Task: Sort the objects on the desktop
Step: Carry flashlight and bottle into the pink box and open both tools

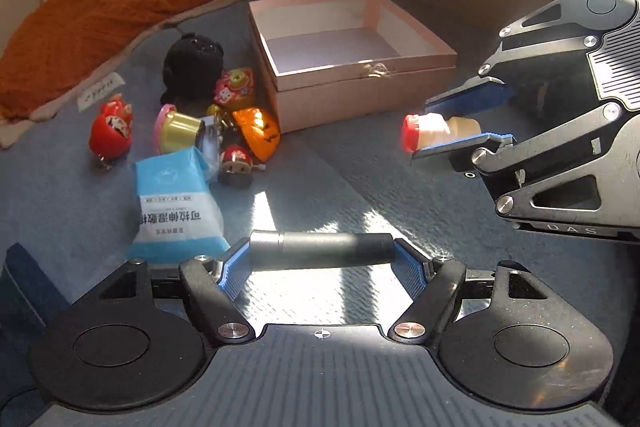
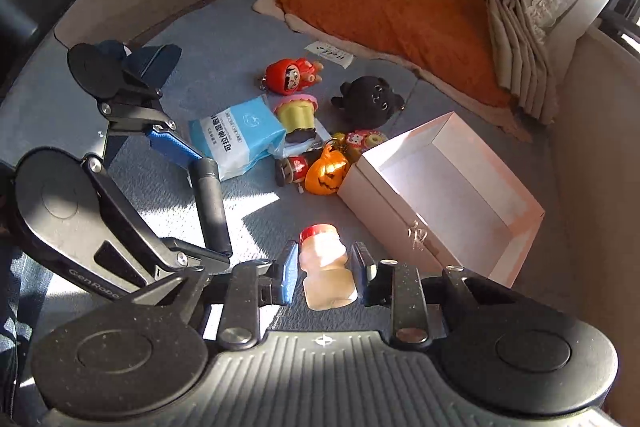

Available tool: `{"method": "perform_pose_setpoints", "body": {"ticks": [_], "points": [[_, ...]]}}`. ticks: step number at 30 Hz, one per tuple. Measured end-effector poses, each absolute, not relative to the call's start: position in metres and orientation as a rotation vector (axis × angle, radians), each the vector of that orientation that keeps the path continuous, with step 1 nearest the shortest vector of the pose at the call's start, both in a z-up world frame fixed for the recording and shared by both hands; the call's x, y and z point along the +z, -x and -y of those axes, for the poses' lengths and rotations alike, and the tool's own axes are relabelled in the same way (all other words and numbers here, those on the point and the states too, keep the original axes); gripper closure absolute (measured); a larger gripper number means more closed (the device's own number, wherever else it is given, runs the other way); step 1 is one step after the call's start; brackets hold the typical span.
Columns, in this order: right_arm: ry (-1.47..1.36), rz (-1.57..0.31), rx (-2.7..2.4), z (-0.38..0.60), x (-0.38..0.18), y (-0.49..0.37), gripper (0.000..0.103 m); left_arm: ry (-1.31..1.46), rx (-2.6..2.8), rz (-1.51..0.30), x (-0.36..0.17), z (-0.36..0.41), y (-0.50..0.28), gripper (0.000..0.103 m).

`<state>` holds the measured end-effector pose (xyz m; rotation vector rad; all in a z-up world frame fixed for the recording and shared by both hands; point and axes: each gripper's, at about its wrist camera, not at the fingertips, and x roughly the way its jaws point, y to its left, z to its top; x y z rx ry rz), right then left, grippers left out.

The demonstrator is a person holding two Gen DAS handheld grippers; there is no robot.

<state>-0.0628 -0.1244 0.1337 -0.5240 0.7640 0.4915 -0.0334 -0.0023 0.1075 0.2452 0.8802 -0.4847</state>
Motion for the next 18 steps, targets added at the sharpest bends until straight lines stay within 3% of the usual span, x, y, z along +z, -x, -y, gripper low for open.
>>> {"method": "perform_pose_setpoints", "body": {"ticks": [8,10,13,18], "points": [[0.323,-0.656,0.280,0.177,0.211,-0.005,0.075,-0.118,-0.456,-0.670,0.151,0.046,-0.029,0.024],[0.295,-0.662,0.250,0.185,0.211,-0.027,0.075,-0.084,-0.445,-0.632,0.154,0.058,-0.049,0.023],[0.285,-0.669,0.198,0.188,0.201,-0.055,0.068,-0.045,-0.452,-0.631,0.155,0.071,-0.077,0.006],[0.285,-0.691,0.180,0.186,0.176,-0.070,0.060,-0.082,-0.404,-0.657,0.147,0.067,-0.086,0.006]]}}
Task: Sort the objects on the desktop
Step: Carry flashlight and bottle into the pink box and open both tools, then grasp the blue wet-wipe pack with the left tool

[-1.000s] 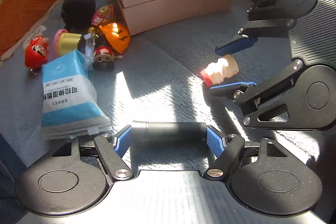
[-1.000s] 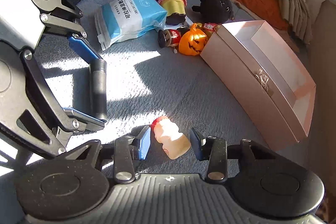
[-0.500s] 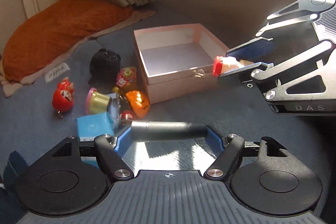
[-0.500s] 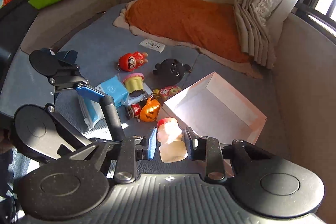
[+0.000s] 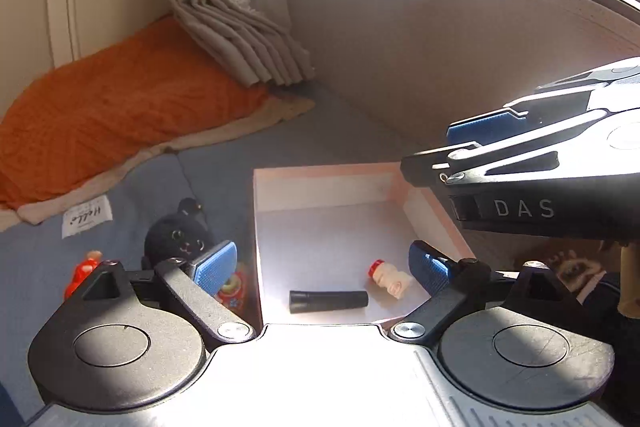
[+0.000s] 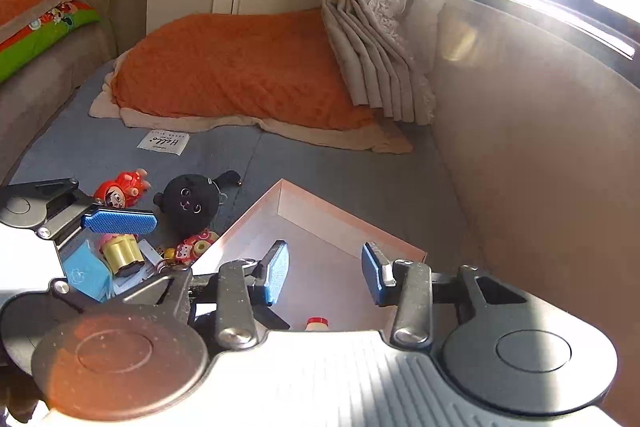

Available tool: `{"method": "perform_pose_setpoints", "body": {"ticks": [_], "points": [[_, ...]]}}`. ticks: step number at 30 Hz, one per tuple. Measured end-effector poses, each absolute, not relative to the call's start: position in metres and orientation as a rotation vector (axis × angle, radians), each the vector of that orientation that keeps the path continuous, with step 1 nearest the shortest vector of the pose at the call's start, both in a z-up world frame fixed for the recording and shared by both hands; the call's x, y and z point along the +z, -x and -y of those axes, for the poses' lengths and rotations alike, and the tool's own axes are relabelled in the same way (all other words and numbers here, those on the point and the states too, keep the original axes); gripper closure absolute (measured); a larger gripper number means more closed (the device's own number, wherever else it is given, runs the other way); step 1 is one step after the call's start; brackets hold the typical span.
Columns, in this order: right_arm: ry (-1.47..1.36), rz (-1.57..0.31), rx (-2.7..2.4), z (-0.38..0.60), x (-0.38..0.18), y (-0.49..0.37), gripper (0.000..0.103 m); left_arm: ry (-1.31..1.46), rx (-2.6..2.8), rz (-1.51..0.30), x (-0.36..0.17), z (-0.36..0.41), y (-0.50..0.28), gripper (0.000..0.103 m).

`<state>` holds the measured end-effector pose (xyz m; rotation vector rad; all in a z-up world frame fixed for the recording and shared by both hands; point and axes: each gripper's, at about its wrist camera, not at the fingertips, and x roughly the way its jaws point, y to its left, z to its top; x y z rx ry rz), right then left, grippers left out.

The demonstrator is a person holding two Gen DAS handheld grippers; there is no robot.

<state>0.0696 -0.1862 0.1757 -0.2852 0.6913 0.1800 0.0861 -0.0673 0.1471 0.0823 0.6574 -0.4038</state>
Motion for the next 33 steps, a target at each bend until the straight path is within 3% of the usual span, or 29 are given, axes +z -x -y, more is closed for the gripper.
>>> {"method": "perform_pose_setpoints", "body": {"ticks": [3,14,16,25,33], "points": [[0.319,-0.699,0.156,0.185,0.156,-0.066,0.052,-0.113,-0.366,-0.684,0.136,0.050,-0.079,0.006],[0.240,-0.940,-0.090,0.228,0.066,-0.130,0.052,-0.085,-0.270,-0.754,0.111,-0.042,-0.035,0.003],[0.261,-0.956,-0.075,0.220,0.060,-0.136,0.044,-0.078,-0.245,-0.782,0.107,-0.054,-0.033,0.003],[0.396,-0.840,0.005,0.165,0.070,-0.151,0.044,-0.074,-0.206,-0.886,0.085,-0.071,-0.039,0.003],[0.427,-0.586,0.277,0.123,0.116,-0.051,0.045,-0.073,-0.133,-0.912,0.074,-0.075,-0.048,0.003]]}}
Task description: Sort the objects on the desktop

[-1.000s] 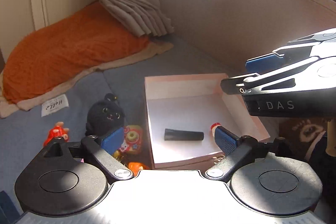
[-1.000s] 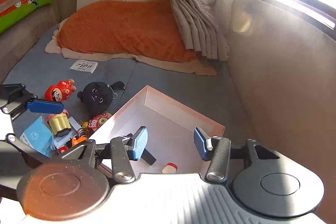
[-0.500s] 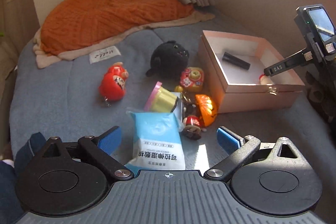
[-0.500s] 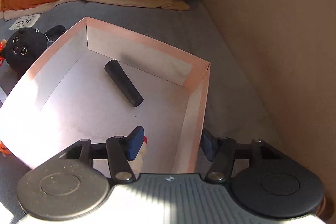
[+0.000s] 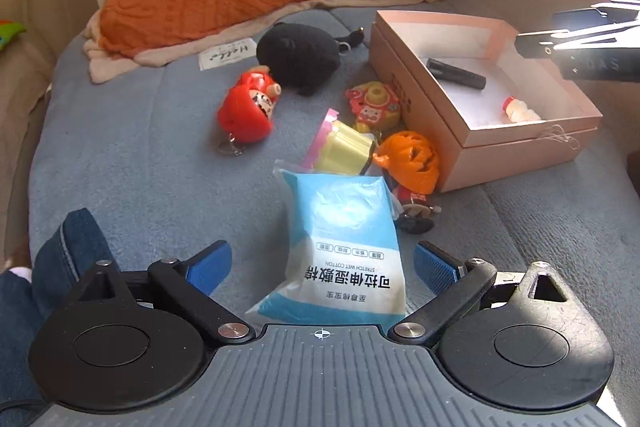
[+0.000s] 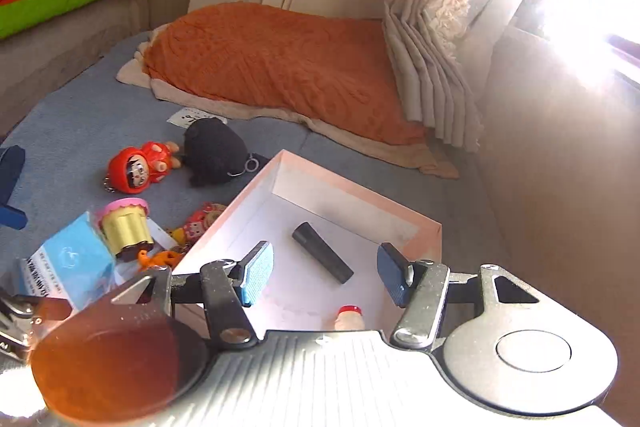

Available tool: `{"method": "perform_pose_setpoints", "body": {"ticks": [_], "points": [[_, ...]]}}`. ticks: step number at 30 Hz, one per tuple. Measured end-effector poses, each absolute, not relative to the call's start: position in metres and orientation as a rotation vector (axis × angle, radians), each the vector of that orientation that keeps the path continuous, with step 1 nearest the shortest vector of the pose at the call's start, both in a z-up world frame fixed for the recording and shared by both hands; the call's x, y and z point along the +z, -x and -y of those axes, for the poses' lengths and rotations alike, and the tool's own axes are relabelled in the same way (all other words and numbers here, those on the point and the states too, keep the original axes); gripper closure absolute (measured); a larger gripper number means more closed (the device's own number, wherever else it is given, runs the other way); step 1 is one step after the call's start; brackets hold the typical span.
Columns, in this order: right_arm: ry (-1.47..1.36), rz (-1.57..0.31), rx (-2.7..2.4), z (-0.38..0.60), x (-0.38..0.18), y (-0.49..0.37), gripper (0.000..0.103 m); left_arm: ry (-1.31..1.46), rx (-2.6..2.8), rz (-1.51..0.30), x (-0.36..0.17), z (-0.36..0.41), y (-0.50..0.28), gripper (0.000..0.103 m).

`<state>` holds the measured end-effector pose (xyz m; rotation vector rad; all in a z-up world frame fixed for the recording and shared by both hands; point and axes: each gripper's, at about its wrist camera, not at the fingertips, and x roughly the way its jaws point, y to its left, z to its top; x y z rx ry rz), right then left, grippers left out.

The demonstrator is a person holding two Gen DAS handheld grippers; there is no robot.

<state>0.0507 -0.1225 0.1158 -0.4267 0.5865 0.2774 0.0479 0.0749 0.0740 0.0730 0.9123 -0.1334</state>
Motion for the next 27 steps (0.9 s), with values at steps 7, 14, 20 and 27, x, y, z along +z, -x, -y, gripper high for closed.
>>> {"method": "perform_pose_setpoints", "body": {"ticks": [7,14,20,27], "points": [[0.640,-0.535,0.439,0.075,0.077,0.010,0.053,-0.094,-0.154,-0.953,0.063,-0.071,-0.052,0.020],[0.599,-0.624,0.450,0.036,0.031,0.009,0.055,-0.014,-0.111,-0.911,0.078,-0.087,-0.050,0.040],[0.465,-0.697,0.366,0.012,0.016,-0.026,0.055,0.018,-0.103,-0.889,0.087,-0.096,-0.053,0.041],[0.511,-0.697,0.422,0.027,0.024,-0.004,0.069,0.055,-0.117,-0.889,0.085,-0.102,-0.050,0.041]]}}
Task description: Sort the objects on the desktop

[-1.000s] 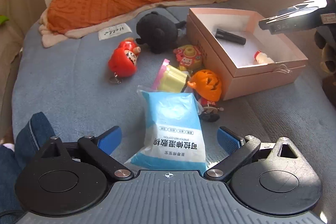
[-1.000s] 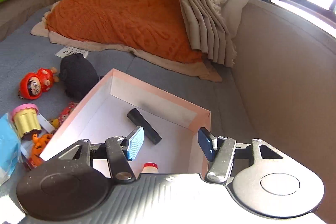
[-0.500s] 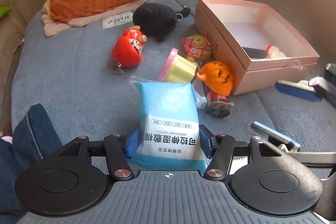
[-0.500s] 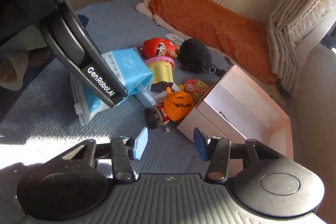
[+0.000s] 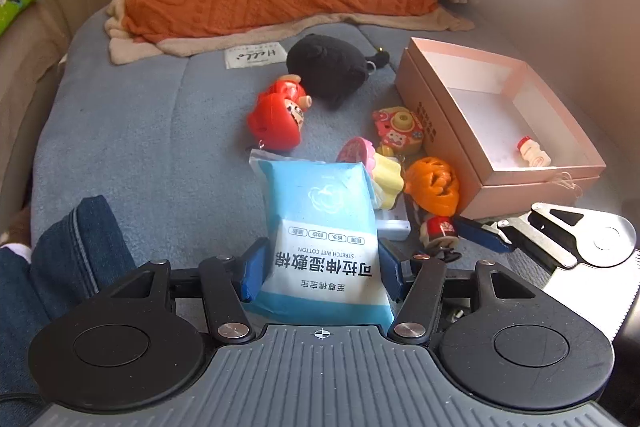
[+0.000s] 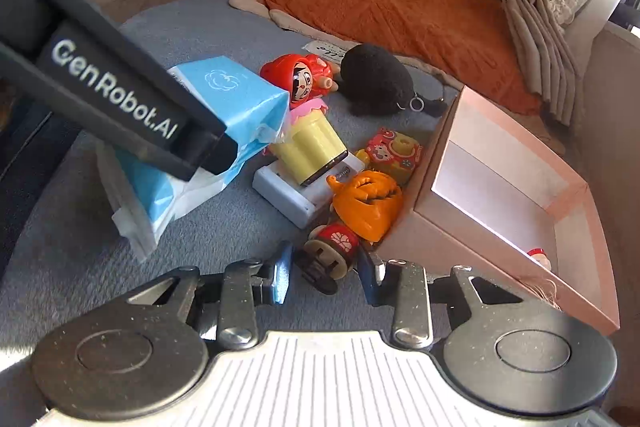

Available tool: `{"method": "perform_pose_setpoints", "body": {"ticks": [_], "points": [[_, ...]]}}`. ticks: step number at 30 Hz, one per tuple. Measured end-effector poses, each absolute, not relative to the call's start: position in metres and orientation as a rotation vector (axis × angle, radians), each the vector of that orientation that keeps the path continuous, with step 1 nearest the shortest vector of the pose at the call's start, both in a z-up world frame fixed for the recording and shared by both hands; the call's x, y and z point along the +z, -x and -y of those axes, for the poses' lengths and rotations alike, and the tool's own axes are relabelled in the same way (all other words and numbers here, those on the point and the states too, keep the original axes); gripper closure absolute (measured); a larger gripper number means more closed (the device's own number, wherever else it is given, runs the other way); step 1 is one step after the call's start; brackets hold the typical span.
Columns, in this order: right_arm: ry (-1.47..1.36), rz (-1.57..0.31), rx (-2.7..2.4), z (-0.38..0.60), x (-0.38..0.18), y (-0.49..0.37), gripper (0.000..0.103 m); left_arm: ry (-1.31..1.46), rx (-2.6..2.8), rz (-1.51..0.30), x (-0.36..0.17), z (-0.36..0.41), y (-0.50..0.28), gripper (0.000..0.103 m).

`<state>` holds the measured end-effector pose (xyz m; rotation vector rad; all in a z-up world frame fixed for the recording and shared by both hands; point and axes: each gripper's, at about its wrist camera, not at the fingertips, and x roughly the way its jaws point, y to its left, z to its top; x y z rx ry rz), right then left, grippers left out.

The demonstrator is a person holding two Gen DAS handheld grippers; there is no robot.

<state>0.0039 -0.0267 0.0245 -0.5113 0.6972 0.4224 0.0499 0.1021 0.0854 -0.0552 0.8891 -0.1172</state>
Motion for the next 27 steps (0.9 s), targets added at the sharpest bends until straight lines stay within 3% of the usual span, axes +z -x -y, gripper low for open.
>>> {"method": "perform_pose_setpoints", "body": {"ticks": [3,8,11,13,24,27], "points": [[0.564,-0.733,0.477,0.052,0.029,0.028,0.074,0.049,-0.148,-0.884,0.086,-0.098,-0.047,0.041],[0.683,-0.776,0.457,0.092,0.020,0.064,0.073,0.063,-0.222,-0.935,0.079,-0.083,-0.039,0.041],[0.644,-0.799,0.423,0.110,0.021,0.065,0.054,0.059,-0.302,-0.964,0.073,-0.066,-0.030,0.038],[0.577,-0.823,0.411,0.117,0.024,0.060,0.042,0.042,-0.335,-0.960,0.072,-0.056,-0.024,0.032],[0.352,-0.932,0.406,0.121,0.014,0.054,0.001,-0.021,-0.206,-0.936,0.066,-0.055,-0.023,0.008],[0.277,-0.962,0.381,0.124,0.010,0.046,0.000,-0.054,-0.137,-0.900,0.067,-0.058,-0.023,0.007]]}}
